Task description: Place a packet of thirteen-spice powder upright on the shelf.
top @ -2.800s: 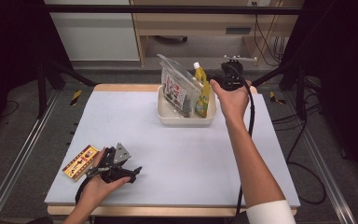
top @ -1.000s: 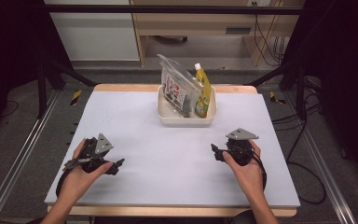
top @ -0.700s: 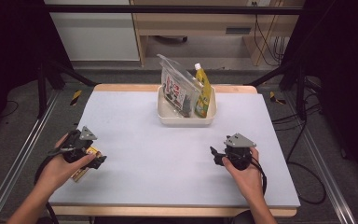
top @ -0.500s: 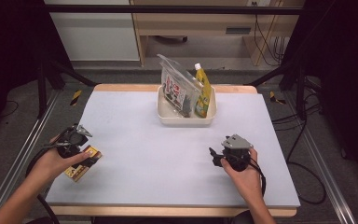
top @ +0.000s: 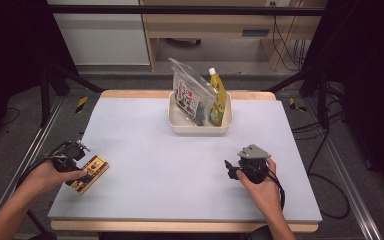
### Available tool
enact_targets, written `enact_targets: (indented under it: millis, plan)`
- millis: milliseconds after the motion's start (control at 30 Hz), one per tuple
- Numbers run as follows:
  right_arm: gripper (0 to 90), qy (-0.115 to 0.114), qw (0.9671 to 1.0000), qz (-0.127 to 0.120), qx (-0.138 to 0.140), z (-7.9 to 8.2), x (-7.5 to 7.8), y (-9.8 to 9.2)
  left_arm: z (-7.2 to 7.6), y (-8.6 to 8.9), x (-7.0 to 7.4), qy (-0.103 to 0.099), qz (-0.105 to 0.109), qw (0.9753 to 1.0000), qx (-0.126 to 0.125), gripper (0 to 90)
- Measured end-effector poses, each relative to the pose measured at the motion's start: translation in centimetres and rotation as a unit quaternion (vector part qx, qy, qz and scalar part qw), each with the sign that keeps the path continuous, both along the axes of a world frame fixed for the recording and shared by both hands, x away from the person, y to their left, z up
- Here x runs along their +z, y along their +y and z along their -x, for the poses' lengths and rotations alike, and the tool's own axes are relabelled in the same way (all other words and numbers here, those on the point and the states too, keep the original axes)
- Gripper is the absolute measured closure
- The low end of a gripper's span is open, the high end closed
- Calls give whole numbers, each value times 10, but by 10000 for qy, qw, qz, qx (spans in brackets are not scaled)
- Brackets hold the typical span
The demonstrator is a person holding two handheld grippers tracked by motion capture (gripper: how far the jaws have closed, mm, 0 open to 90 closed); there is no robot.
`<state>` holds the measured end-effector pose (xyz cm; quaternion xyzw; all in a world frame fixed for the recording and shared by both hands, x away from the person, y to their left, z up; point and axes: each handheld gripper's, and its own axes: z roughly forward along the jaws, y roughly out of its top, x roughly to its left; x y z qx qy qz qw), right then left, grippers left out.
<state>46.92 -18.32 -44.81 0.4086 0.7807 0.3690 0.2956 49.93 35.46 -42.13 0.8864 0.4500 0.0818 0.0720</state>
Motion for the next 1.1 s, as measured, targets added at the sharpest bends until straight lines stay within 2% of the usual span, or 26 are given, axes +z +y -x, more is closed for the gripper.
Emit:
enact_targets:
  millis: [167, 467, 600, 733, 800, 867, 900, 1000, 1033, 1067, 1100]
  plan:
    - [221, 71, 10000, 2, 5, 0, -1, 2, 3, 1, -8, 117, 3, 9999, 17, 153]
    - [217, 125, 9999, 24, 25, 0, -3, 2, -1, 0, -14, 254, -4, 9997, 48, 226]
    - [217, 157, 9999, 39, 48, 0, -3, 2, 0, -3, -20, 356, -77, 9993, -49, 252]
    - [217, 153, 9998, 46, 75, 0, -3, 3, 0, -4, -21, 340, -98, 9993, -79, 292]
    - [217, 141, 9999, 40, 65, 0, -3, 3, 0, -4, -20, 288, -79, 9995, -59, 314]
    - [216, 112, 9999, -36, 45, 1, -1, 3, 2, -6, -14, 148, -109, 9997, -172, 317]
    - [216, 112, 9999, -36, 45, 1, -1, 3, 2, -6, -14, 148, -109, 9997, -172, 318]
    - [216, 90, 9999, -66, 91, 2, 0, 7, 4, -15, -3, -134, -94, 9990, -406, 319]
    - [214, 91, 9999, -68, 128, 2, 0, 9, 3, -19, 0, -239, -138, 9982, -530, 319]
    - [214, 91, 9999, -68, 128, 2, 0, 9, 3, -19, 0, -239, -138, 9982, -530, 319]
    - [211, 112, 9998, -101, 144, 2, 0, 11, 3, -26, 5, -367, -130, 9973, -628, 319]
